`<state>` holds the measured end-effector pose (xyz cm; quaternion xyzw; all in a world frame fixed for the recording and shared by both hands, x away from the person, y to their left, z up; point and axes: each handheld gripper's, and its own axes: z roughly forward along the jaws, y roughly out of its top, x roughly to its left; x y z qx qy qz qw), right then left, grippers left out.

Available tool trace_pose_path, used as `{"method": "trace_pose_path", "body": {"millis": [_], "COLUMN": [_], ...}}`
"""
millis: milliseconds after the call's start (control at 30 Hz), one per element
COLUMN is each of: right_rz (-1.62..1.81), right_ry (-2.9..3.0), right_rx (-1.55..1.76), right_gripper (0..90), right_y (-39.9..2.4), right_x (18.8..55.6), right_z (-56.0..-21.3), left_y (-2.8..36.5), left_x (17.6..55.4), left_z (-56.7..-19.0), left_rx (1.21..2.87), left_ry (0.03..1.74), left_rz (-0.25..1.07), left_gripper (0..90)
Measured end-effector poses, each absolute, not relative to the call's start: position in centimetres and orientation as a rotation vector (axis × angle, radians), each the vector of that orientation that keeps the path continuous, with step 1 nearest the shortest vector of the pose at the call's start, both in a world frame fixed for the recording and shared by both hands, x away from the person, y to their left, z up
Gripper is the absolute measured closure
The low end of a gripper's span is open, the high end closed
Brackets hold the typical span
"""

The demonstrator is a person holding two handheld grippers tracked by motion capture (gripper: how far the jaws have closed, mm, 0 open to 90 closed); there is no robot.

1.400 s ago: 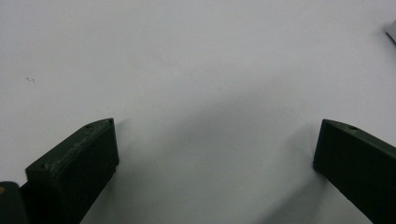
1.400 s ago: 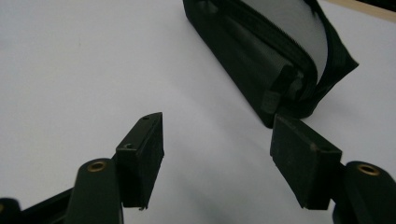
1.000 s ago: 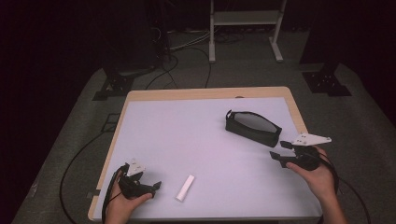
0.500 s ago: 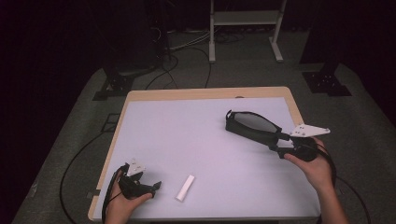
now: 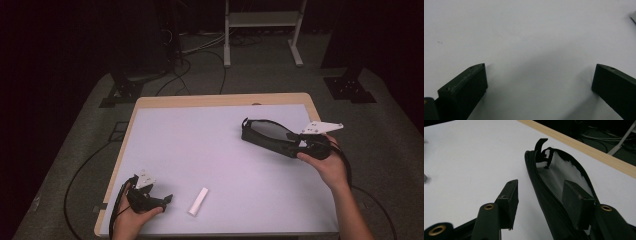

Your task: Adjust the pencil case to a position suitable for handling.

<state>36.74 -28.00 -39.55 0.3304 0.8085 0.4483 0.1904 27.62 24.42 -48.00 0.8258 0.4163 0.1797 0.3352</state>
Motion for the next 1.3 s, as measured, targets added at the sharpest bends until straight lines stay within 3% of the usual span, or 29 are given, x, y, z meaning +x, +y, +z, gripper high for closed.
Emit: {"method": "trace_pose_path", "body": {"millis": [1300], "right_rz": [1.259], "right_ry": [2.445], "right_rx": [0.859], "right_gripper": [65.9], "right_y": [-23.7], "right_x": [43.2], "right_z": [-41.6], "left_y": [24.4], "left_x": [27.7], "left_z": [-48.0], "left_rx": [2.154], "left_ry": [1.085], "left_rz": [0.468], "left_gripper": [0.0]}}
